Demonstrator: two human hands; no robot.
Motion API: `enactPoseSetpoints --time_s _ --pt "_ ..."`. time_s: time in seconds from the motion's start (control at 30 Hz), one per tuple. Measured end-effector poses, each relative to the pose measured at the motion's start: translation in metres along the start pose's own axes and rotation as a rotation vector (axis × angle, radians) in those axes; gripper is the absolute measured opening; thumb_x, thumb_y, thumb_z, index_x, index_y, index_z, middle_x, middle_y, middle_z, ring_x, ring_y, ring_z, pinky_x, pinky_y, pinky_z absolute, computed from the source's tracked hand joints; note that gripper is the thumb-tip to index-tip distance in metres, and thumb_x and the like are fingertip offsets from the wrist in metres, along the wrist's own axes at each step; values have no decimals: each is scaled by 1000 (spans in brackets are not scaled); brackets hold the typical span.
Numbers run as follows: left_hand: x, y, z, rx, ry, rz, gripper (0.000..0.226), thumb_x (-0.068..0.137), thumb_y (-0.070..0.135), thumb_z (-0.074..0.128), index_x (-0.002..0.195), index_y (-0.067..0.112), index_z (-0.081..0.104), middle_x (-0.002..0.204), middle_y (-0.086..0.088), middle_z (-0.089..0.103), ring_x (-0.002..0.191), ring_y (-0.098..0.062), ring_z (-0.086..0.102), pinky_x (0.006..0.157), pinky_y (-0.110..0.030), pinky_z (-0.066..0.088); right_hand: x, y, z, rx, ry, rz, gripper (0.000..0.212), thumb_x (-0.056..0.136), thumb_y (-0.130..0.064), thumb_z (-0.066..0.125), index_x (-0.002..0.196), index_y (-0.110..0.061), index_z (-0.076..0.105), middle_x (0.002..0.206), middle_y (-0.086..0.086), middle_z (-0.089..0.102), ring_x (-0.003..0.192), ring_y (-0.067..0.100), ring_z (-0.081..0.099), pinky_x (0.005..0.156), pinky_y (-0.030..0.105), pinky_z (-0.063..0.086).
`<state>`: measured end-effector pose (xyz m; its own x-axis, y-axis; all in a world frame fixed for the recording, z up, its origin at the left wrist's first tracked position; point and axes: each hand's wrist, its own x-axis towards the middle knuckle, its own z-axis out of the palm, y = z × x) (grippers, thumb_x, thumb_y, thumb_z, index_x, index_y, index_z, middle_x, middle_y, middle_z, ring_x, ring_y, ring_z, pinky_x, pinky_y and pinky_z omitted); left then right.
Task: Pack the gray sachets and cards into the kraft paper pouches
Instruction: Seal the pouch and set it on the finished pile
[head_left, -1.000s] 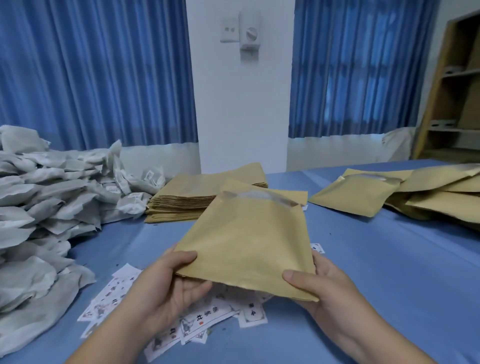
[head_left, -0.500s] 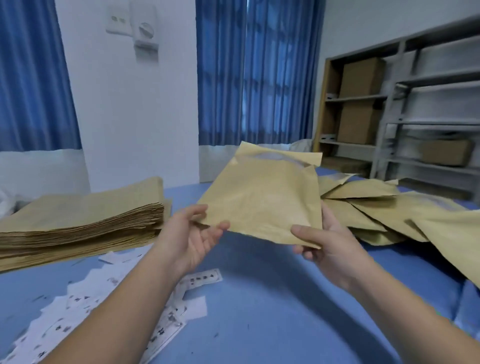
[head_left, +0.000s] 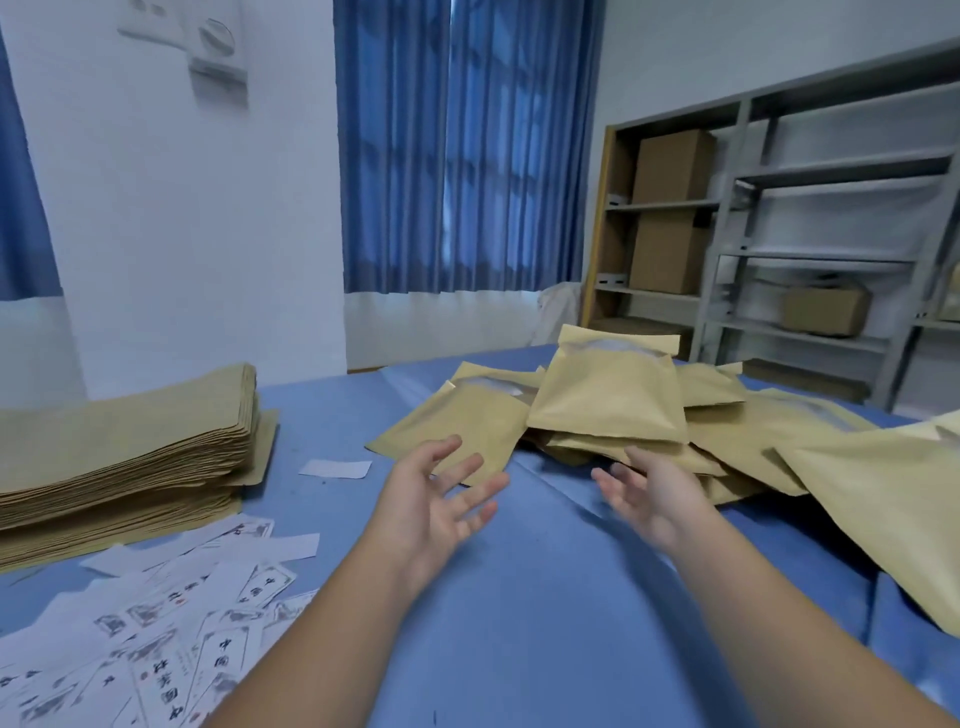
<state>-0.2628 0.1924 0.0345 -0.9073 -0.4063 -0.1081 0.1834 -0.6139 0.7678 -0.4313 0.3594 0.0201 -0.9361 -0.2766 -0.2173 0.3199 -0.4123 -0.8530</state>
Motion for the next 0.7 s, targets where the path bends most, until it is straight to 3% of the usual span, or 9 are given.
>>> enactPoseSetpoints --time_s 0.13,0.3,0.53,0.7 --pt "-15 7 -10 63 59 1 26 86 19 58 111 13 62 102 -10 68 69 -26 68 60 -32 46 -13 24 23 -181 -74 57 9 92 -11 58 99 -6 55 84 9 58 60 21 60 43 23 49" --pt "-40 31 -39 112 127 37 20 85 20 58 102 14 67 81 -4 69 61 -19 64 56 -28 44 -50 56 77 -354 -284 105 12 87 -12 63 98 -6 59 73 6 58 48 17 55 46 24 43" --pt "-100 88 -105 120 299 161 15 89 16 54 99 13 65 79 -2 63 57 -15 58 54 -25 39 -118 98 167 -443 -620 143 7 89 -14 61 94 -9 61 62 1 60 47 15 55 46 21 41" --pt "-163 131 -179 283 470 343 17 92 15 54 101 12 68 87 -5 67 64 -17 62 60 -29 43 -154 125 217 -495 -791 148 12 90 -15 62 100 -8 61 73 5 66 55 18 62 47 24 44"
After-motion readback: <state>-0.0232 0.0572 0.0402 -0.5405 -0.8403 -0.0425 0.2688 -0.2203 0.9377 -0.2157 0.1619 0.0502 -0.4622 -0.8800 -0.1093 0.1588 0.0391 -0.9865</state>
